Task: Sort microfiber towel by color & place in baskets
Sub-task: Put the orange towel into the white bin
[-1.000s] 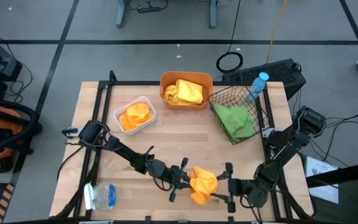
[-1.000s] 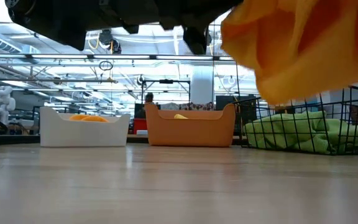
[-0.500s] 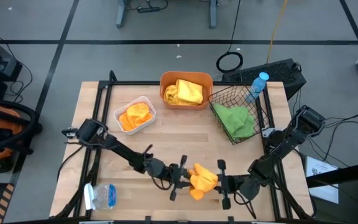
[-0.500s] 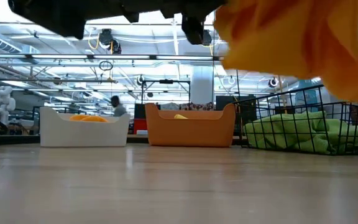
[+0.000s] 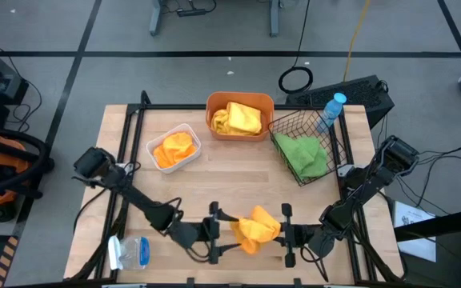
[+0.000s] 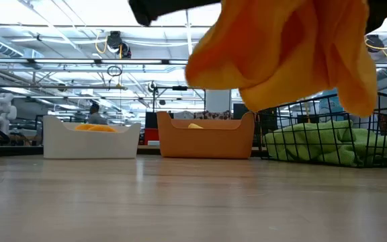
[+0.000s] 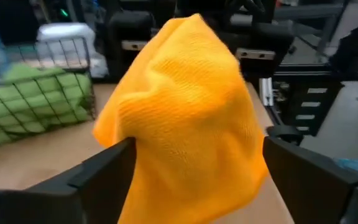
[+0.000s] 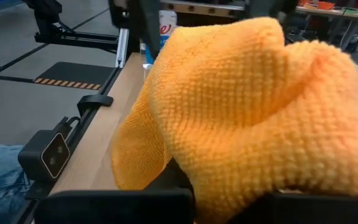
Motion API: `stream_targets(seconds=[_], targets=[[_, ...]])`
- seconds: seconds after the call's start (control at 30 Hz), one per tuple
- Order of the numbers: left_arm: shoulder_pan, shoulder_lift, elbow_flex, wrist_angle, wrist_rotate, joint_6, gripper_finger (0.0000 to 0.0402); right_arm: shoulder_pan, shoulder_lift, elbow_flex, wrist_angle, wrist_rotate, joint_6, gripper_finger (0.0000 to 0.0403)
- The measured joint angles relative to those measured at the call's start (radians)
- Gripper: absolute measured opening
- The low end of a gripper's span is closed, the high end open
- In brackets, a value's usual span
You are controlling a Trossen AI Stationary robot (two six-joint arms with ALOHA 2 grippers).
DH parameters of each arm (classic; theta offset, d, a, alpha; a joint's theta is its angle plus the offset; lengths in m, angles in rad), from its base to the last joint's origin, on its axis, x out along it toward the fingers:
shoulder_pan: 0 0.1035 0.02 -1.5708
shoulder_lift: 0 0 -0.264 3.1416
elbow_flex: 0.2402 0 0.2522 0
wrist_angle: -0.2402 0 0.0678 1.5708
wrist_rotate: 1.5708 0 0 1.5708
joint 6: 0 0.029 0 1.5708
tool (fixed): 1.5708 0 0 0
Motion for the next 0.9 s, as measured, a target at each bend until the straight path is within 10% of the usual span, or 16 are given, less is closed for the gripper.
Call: stream_targets(seconds=[0.7,0.9], targets=[[-0.006,0.132,0.005,0.194,-0.229,-0.275,0.0371,-0.031,0.000,0.000,0.001,-0.002,-0.008,0.0001],[0.061,0.166,0.005,0.293,-0.032,-0.266,0.0371,-0.033,0.000,0.000,0.005,-0.005,-0.029,0.0000]])
